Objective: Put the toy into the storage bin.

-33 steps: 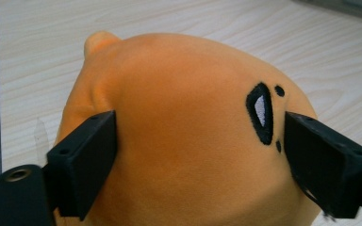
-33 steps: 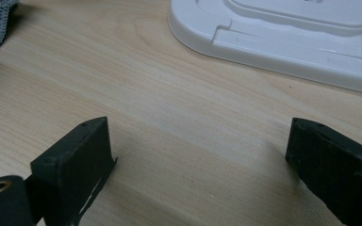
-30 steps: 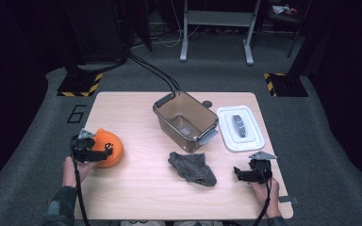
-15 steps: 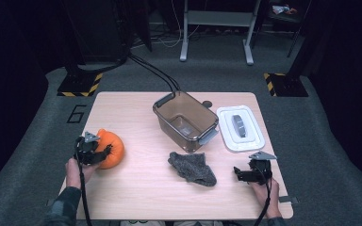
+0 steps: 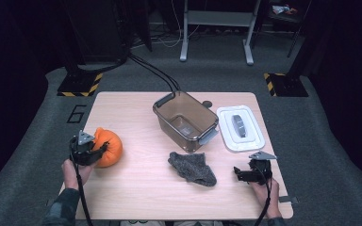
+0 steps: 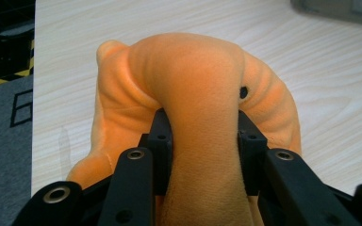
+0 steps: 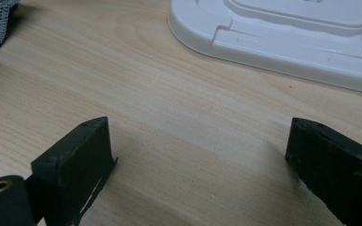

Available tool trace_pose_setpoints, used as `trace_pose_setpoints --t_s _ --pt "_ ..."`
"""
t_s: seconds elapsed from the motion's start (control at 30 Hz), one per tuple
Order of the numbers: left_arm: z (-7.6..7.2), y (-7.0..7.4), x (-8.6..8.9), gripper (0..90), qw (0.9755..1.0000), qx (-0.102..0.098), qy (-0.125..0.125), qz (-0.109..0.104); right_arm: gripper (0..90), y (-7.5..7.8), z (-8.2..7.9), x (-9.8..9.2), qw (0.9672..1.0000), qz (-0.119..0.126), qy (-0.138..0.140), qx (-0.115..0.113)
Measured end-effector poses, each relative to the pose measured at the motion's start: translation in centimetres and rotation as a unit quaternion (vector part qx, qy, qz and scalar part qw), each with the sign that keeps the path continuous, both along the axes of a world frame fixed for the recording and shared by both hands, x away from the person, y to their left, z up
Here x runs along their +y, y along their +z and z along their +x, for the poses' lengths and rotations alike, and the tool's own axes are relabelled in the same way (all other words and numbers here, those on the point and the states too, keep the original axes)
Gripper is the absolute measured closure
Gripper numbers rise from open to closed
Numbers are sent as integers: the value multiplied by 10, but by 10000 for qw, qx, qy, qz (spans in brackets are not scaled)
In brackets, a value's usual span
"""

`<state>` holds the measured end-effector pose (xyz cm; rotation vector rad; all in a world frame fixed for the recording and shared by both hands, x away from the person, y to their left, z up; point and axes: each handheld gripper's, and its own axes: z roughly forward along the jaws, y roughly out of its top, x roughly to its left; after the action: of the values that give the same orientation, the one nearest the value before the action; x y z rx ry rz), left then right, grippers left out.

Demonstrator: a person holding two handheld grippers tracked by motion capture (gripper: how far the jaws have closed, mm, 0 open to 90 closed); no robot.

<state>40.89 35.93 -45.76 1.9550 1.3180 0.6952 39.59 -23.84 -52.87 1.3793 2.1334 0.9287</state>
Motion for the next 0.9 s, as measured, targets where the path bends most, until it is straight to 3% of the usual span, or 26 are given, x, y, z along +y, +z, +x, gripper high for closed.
trace_pose_setpoints --t_s 0.33,0.9 --pt "-1 16 -6 665 9997 -248 -84 -32 69 0 0 0 10000 -7 16 17" --pt "15 43 -25 657 9991 -336 -270 -10 69 0 0 0 10000 -4 8 13"
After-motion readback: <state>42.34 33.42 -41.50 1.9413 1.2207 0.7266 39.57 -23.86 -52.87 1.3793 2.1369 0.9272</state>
